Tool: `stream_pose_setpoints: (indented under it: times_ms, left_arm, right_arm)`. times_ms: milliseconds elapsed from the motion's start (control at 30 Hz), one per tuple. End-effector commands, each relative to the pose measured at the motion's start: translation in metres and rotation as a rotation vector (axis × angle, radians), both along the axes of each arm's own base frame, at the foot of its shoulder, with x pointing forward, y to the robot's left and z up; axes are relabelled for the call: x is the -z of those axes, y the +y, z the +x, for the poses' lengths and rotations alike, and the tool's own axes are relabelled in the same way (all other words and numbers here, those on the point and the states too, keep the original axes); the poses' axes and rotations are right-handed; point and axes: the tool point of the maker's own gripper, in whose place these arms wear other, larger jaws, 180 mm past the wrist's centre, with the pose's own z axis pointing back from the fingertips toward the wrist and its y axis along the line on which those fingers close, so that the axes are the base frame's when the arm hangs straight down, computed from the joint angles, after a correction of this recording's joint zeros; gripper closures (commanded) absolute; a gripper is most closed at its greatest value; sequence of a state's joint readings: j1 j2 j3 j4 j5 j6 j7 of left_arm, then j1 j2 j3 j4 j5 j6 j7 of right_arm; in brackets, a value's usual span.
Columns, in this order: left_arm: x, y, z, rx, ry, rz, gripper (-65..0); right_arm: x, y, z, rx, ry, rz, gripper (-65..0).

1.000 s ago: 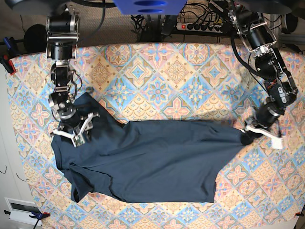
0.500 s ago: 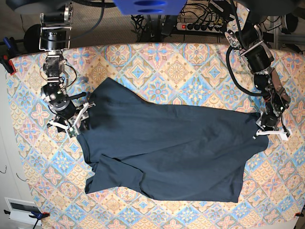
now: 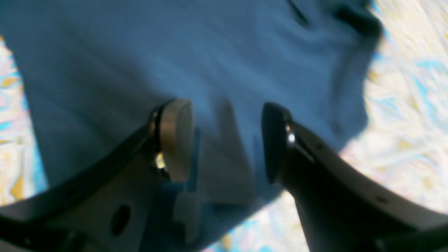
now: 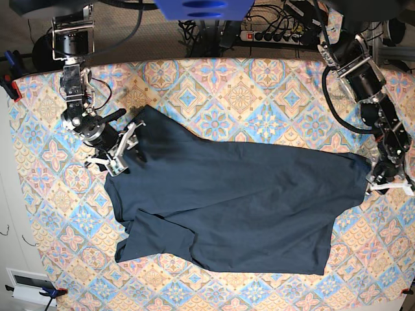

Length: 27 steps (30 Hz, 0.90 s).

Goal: Layout the t-shirt on the table in an organized manner, then fold the t-shirt properly
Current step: 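Hold the shirt edges with both grippers and pull them apart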

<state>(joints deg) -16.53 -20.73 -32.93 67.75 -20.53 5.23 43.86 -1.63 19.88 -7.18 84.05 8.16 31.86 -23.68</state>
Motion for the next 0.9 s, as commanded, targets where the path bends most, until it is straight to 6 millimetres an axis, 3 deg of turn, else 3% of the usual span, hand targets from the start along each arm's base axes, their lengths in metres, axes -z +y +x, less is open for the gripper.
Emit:
stream_pose_setpoints:
  times_ms: [0,200,333,433,733,867]
  left_arm:
    - [-0.025,0.016,0.005,-0.012,-0.047,0.049,-26.0]
    - [-0.007,0.019,-0.024,0.010,0.025,0.089,-26.0]
    - [0.024,-0.017,-0.036,0.193,0.163,0.183,-26.1]
    - [0.039,-0.023,-0.049,0.275,0.250,0.234,-26.2]
    - [0.029,-0.008,-0.051,0.299,0.281,0.301,-26.7]
    - [0.026,-0.010,-0.045,0.299,0.266,0.298,-37.5]
  right_arm:
    - [-0.009,-0.001,0.005,-0.007,-0.027,0.002,-29.8]
    - [0.007,0.003,-0.002,-0.023,0.039,-0.028,-29.8]
    - [0.014,-0.007,0.004,0.002,0.064,-0.035,-29.7]
    - [0.016,-0.007,0.002,0.002,0.069,-0.036,-29.6]
    - [0.015,-0.004,0.002,-0.005,0.065,-0.034,-29.6]
    - [0.014,-0.004,0.003,-0.005,0.062,-0.034,-29.6]
